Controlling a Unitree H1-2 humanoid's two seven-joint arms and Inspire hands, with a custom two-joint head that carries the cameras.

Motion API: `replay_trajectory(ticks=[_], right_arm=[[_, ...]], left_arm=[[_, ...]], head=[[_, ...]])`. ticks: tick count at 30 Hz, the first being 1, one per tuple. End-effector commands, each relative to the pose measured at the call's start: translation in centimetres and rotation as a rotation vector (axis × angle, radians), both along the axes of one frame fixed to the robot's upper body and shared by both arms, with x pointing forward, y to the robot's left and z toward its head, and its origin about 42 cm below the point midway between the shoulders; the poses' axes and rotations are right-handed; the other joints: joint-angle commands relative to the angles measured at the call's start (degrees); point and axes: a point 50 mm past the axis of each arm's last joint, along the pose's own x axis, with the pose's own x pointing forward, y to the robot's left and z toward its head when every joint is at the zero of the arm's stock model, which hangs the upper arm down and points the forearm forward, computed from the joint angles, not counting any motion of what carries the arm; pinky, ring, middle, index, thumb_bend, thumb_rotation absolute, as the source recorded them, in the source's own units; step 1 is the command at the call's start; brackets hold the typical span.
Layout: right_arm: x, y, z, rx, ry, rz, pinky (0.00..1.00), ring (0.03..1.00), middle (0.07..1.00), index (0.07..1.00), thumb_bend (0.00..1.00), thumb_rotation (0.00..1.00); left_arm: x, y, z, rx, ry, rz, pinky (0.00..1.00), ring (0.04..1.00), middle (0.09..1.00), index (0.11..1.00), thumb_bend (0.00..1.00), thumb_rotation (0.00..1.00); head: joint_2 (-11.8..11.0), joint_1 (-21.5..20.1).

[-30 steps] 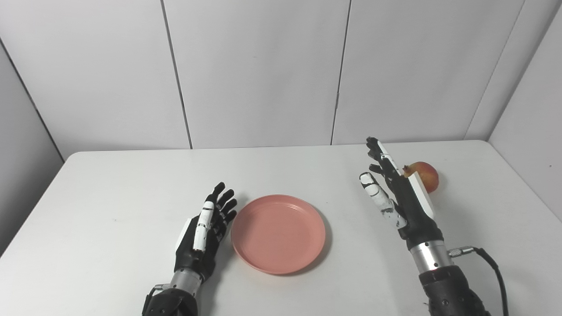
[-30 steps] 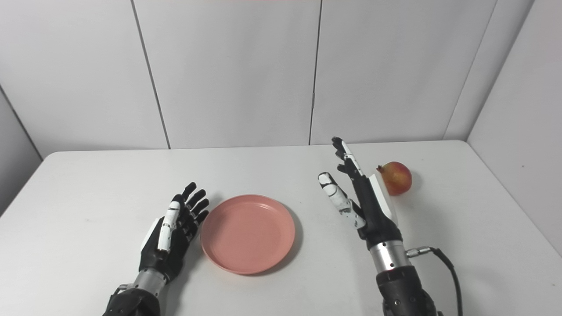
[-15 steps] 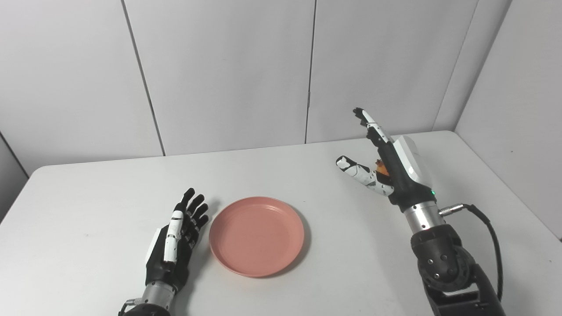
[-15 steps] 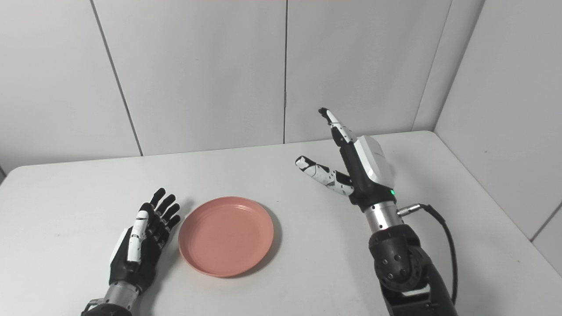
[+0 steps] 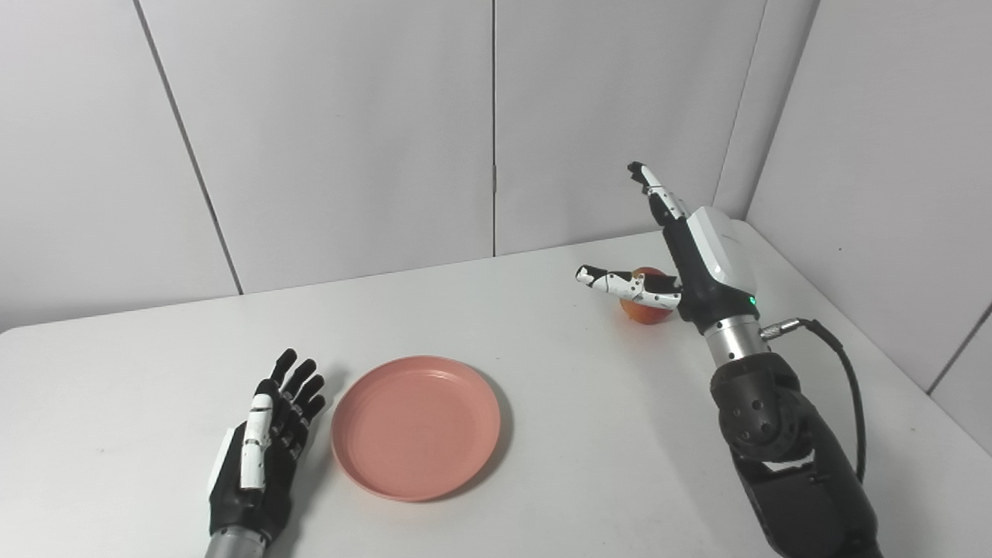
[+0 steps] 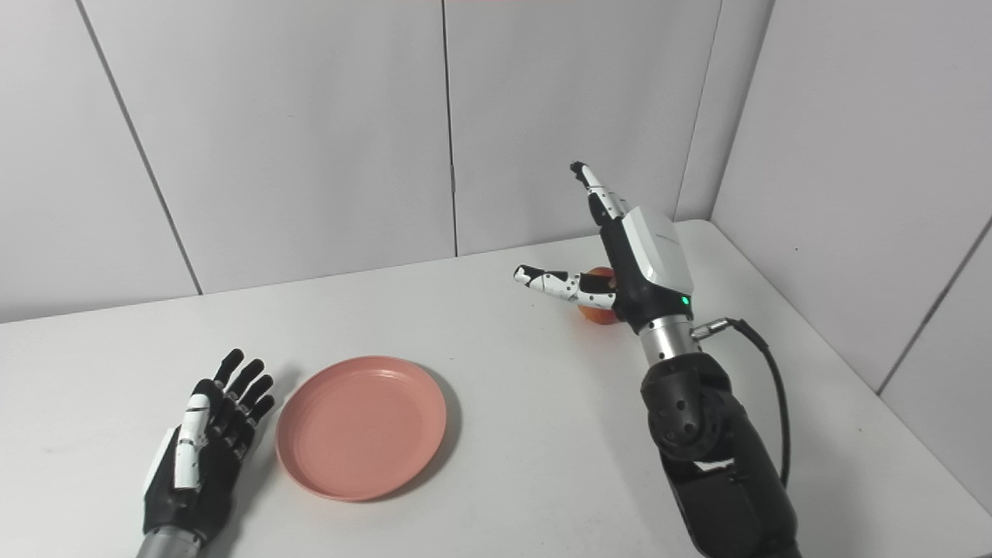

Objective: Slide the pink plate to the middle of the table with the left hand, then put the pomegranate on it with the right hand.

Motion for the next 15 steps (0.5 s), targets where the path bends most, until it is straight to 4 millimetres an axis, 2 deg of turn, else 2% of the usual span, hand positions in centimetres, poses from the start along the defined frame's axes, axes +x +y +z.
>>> replay_trajectory(ticks=[1, 8, 15], right_arm=[[0.8, -1.3, 2.1, -0.025, -0.048, -0.050, 0.81, 0.891, 0.926, 0.945, 0.99, 0.61], [1.8, -2.7, 1.8, -0.043, 0.025, -0.114, 0.81, 0.913, 0.956, 0.975, 1.00, 0.60], [2.9, -3.3, 0.7, -0.075, 0.099, -0.161, 0.76, 0.901, 0.964, 0.992, 1.00, 0.61]], left_arm=[[-0.3, 0.5, -1.2, 0.001, 0.051, 0.005, 0.96, 0.943, 0.946, 0.942, 0.36, 1.00], [-0.4, 0.4, -1.5, -0.003, 0.050, 0.010, 0.96, 0.942, 0.947, 0.943, 0.36, 1.00], [-0.3, 0.4, -1.9, 0.005, 0.052, 0.005, 0.96, 0.942, 0.945, 0.942, 0.35, 1.00]], head=[[-0.09, 0.00], [-0.93, -0.81], [-1.36, -0.70]])
